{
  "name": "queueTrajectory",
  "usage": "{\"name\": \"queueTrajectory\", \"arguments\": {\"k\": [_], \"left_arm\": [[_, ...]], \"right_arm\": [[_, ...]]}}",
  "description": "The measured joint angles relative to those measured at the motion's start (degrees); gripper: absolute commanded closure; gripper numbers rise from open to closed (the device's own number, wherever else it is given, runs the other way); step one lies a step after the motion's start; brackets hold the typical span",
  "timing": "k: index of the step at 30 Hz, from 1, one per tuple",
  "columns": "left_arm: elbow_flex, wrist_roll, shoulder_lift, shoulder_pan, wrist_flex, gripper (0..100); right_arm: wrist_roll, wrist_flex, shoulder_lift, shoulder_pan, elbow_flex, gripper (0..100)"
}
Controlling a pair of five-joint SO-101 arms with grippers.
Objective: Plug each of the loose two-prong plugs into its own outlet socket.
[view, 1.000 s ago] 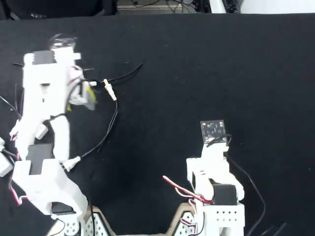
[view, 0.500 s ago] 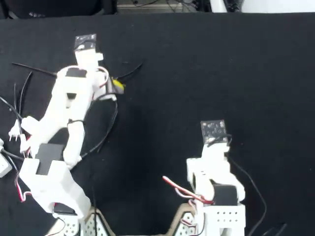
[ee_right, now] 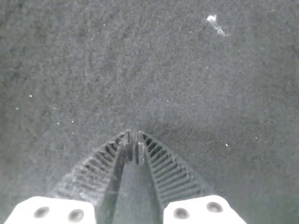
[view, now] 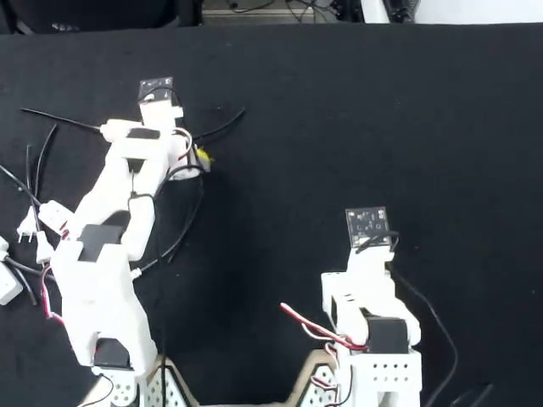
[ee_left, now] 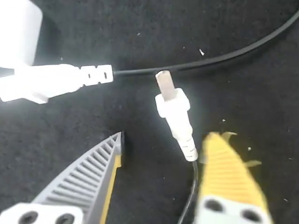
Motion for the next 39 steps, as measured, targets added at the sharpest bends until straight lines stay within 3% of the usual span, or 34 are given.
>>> {"name": "queueTrajectory", "arguments": {"k": [3, 5, 10, 20, 26, 31, 39], "left_arm": [[-2.3, 0.0, 0.2, 0.2, 2.5, 93], [-2.7, 0.0, 0.3, 0.1, 3.6, 98], [-4.1, 0.0, 0.3, -1.9, 7.4, 97], [-13.6, -0.5, -4.0, -15.4, 26.0, 97], [-16.7, -9.5, -7.4, -22.4, 35.7, 97], [-16.8, -13.2, -7.5, -29.8, 37.1, 96], [-16.8, -16.6, -7.5, -37.4, 37.5, 84]], "right_arm": [[0.0, 0.0, 0.0, 0.0, 0.0, 98.7], [0.0, 0.0, 0.0, 0.0, 0.0, 98.7], [0.0, 0.0, 0.0, 0.0, 0.0, 98.7], [0.0, 0.0, 0.0, 0.0, 0.0, 98.7], [0.0, 0.0, 0.0, 0.0, 0.0, 98.7], [0.0, 0.0, 0.0, 0.0, 0.0, 98.7], [-0.1, 0.0, 0.0, 0.0, 0.0, 98.7]]}}
